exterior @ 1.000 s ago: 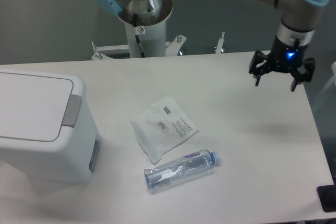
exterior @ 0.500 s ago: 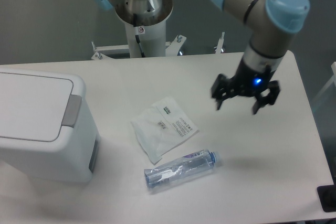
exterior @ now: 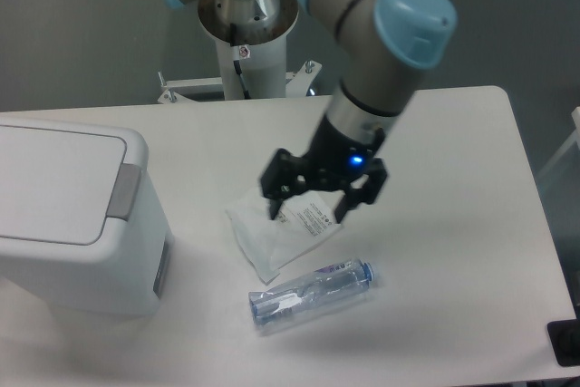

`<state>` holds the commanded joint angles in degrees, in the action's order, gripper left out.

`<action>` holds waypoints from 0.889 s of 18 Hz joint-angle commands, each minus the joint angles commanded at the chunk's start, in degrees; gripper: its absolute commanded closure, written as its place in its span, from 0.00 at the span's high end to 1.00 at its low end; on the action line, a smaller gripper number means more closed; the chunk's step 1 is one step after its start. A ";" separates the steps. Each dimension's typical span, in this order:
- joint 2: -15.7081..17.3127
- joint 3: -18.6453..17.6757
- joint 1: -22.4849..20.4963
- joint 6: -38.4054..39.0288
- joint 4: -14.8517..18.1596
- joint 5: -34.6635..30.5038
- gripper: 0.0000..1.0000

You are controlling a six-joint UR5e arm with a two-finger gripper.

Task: Open the trash can
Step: 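Move the gripper across the table toward the trash can lid, then push the gripper against the lid edge to swing the lid open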

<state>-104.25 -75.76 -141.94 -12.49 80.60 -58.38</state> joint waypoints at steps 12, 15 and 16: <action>2.38 -5.18 7.21 4.58 -0.09 1.77 1.00; 1.86 -5.36 8.00 4.32 -1.66 1.69 1.00; 1.86 -5.53 8.26 4.32 -1.93 1.69 1.00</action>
<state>-102.39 -81.30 -133.68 -8.17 78.66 -56.69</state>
